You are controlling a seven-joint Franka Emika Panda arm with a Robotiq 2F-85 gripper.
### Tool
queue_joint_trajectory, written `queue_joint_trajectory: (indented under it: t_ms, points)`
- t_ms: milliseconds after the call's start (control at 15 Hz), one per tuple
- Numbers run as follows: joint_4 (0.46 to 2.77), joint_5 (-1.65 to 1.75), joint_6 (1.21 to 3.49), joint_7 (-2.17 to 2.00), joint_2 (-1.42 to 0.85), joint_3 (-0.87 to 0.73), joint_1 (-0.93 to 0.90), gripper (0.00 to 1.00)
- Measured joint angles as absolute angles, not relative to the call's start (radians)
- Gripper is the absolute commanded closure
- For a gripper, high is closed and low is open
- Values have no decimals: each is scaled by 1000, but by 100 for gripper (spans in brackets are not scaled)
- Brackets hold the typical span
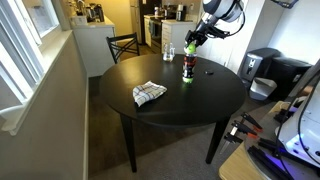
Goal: Put the tennis ball inside the container
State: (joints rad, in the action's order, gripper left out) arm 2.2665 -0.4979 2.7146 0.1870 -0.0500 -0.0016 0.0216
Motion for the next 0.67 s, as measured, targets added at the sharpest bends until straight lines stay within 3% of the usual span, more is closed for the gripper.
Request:
queue_joint_trajectory:
  t_ms: [200,667]
  points:
    - [2268,-498,2709,186,-50,-2,22,0]
    - [2269,-497,2702,178,-43,-2,22,0]
